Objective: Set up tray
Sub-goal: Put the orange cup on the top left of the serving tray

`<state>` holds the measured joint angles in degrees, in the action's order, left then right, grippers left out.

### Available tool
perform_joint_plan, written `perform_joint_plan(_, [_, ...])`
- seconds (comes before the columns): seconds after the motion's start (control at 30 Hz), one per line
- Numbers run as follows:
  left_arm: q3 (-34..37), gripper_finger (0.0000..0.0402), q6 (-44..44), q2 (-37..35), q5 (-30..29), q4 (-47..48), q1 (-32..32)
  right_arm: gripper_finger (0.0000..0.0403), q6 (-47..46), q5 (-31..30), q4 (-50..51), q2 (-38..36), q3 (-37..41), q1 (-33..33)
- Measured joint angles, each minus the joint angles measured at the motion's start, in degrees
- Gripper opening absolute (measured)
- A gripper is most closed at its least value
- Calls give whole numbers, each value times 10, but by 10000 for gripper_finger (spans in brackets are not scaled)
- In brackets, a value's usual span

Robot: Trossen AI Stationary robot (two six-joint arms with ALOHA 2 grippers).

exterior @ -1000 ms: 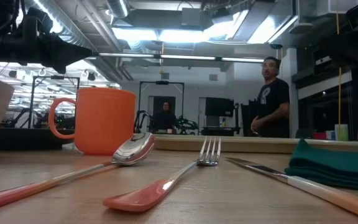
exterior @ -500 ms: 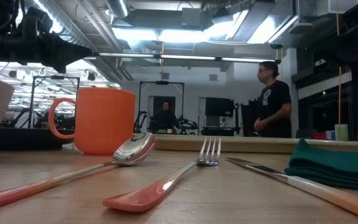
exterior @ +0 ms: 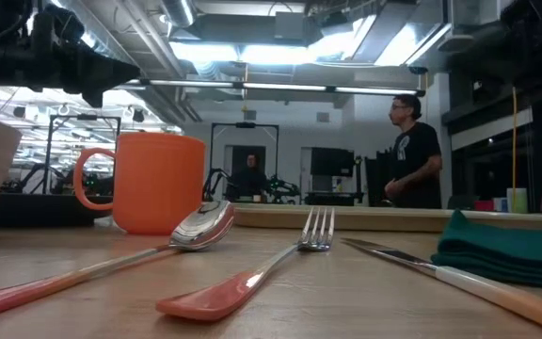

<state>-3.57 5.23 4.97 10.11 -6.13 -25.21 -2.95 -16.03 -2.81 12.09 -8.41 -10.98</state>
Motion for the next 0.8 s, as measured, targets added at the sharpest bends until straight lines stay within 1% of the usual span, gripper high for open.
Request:
perform_joint_plan(0.07, [-11, 1, 0, 31, -17, 0, 0, 12, 1, -23, 0, 34, -22, 5])
perform_joint_plan(0.17, [-37, 2, -7, 93, -20, 1, 0, 12, 1, -23, 2, 94, -53, 19])
perform_joint_plan(0.23, [-57, 1, -19, 138, -10, 0, 0, 12, -1, -21, -1, 133, -75, 27])
perform_joint_plan(0.33, [-86, 2, -43, 189, 25, 1, 0, 12, -14, -20, -5, 185, -103, 41])
perform_joint_plan(0.43, [-114, 2, -49, 218, 49, 10, 0, 12, -21, -20, -15, 228, -123, 50])
perform_joint_plan(0.57, [-151, 1, -83, 243, 118, 84, 13, 12, 3, -18, -17, 271, -142, 52])
perform_joint_plan(0.63, [-165, 2, -85, 250, 114, 112, 29, 12, 18, -18, -18, 286, -146, 52])
perform_joint_plan(0.8, [-190, 1, -80, 260, 56, 148, 81, 12, 18, -17, -44, 313, -147, 50])
